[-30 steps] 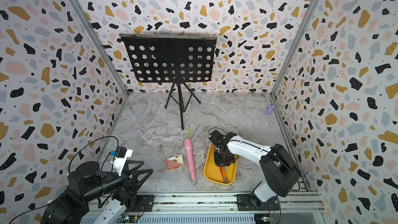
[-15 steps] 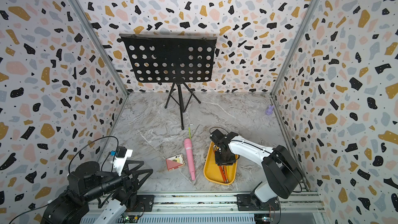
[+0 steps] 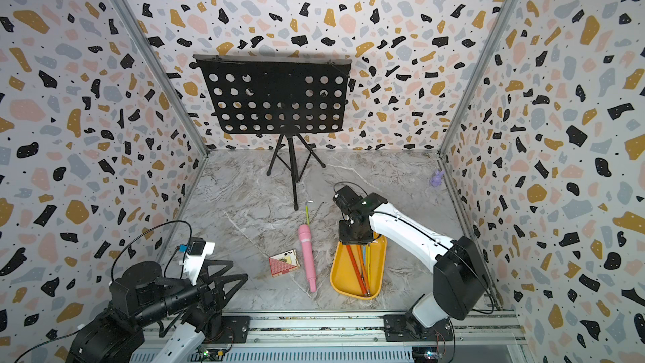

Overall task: Put the hex key on the desktop into the storage box
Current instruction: Pick up the Allen key from the center of the board.

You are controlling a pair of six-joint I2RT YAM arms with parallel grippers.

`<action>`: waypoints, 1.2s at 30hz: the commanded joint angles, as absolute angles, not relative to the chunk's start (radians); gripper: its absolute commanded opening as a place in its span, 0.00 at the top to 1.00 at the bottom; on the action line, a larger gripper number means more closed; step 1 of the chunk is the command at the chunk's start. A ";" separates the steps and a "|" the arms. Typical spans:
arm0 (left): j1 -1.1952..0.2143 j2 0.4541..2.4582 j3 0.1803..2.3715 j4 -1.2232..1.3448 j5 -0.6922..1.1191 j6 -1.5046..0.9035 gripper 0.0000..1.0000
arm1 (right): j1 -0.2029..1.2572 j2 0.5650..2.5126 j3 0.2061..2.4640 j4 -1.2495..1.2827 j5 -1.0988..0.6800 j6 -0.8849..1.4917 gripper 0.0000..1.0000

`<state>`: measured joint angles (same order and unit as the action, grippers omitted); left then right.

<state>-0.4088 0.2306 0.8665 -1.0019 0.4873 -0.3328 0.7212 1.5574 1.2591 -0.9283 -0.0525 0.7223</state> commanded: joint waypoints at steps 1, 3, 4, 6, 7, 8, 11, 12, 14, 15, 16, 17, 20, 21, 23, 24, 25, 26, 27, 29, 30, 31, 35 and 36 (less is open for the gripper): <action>-0.402 0.224 0.875 -0.961 0.477 -0.335 0.12 | 0.723 1.643 1.367 -0.964 -0.039 0.749 0.65; -0.402 0.227 0.874 -0.962 0.471 -0.337 0.12 | 0.723 1.702 1.431 -0.968 -0.029 0.765 0.66; -0.403 0.227 0.874 -0.962 0.469 -0.338 0.12 | 0.723 1.726 1.459 -0.971 -0.028 0.773 0.66; -0.403 0.231 0.876 -0.963 0.467 -0.337 0.12 | 0.723 1.783 1.524 -0.972 -0.034 0.793 0.68; -0.401 0.232 0.876 -0.964 0.466 -0.337 0.12 | 0.723 1.807 1.551 -0.971 -0.038 0.802 0.68; -0.401 0.232 0.876 -0.963 0.466 -0.338 0.12 | 0.723 1.834 1.580 -0.972 -0.039 0.810 0.68; -0.402 0.232 0.876 -0.965 0.461 -0.341 0.12 | 0.723 1.906 1.668 -0.975 -0.038 0.835 0.68; -0.402 0.232 0.876 -0.965 0.460 -0.341 0.12 | 0.723 1.929 1.695 -0.979 -0.030 0.847 0.68; -0.402 0.232 0.876 -0.966 0.460 -0.340 0.12 | 0.723 1.976 1.744 -0.983 -0.021 0.870 0.68; -0.400 0.233 0.876 -0.965 0.458 -0.340 0.12 | 0.723 2.001 1.770 -0.982 -0.020 0.884 0.68; -0.400 0.233 0.876 -0.967 0.457 -0.341 0.12 | 0.723 2.023 1.792 -0.983 -0.020 0.898 0.67; -0.399 0.233 0.876 -0.968 0.458 -0.342 0.12 | 0.723 2.050 1.822 -0.987 -0.016 0.914 0.67; -0.399 0.233 0.876 -0.968 0.457 -0.342 0.12 | 0.723 2.137 1.925 -1.035 -0.007 0.962 0.69; -0.399 0.234 0.876 -0.969 0.455 -0.343 0.12 | 0.723 2.162 1.953 -1.036 -0.010 0.978 0.69; -0.399 0.233 0.876 -0.969 0.454 -0.343 0.12 | 0.726 2.203 2.000 -1.037 -0.002 0.999 0.69; -0.399 0.233 0.876 -0.969 0.454 -0.342 0.12 | 0.727 2.221 2.022 -1.038 0.001 1.012 0.69; -0.399 0.236 0.876 -0.969 0.455 -0.343 0.12 | 0.727 2.238 2.040 -1.042 0.008 1.025 0.69; -0.400 0.235 0.876 -0.969 0.455 -0.343 0.12 | 0.727 2.258 2.062 -1.054 0.014 1.042 0.68; -0.400 0.235 0.876 -0.969 0.454 -0.343 0.12 | 0.727 2.274 2.079 -1.064 0.017 1.057 0.68; -0.399 0.237 0.876 -0.969 0.455 -0.343 0.12 | 0.727 2.305 2.105 -1.072 0.015 1.094 0.69; -0.400 0.237 0.876 -0.969 0.453 -0.343 0.12 | 0.728 2.316 2.114 -1.071 0.016 1.108 0.69; -0.400 0.237 0.876 -0.970 0.453 -0.343 0.12 | 0.729 2.329 2.125 -1.071 0.018 1.124 0.69; -0.399 0.238 0.876 -0.970 0.453 -0.343 0.12 | 0.729 2.392 2.196 -1.088 0.016 1.180 0.69; -0.400 0.239 0.877 -0.971 0.452 -0.343 0.12 | 0.730 2.408 2.218 -1.089 0.011 1.187 0.70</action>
<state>-0.4049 0.2310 0.8669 -1.0019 0.4610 -0.3370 0.7231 2.3966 2.1563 -1.0416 -0.0032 1.1210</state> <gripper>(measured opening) 0.878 0.303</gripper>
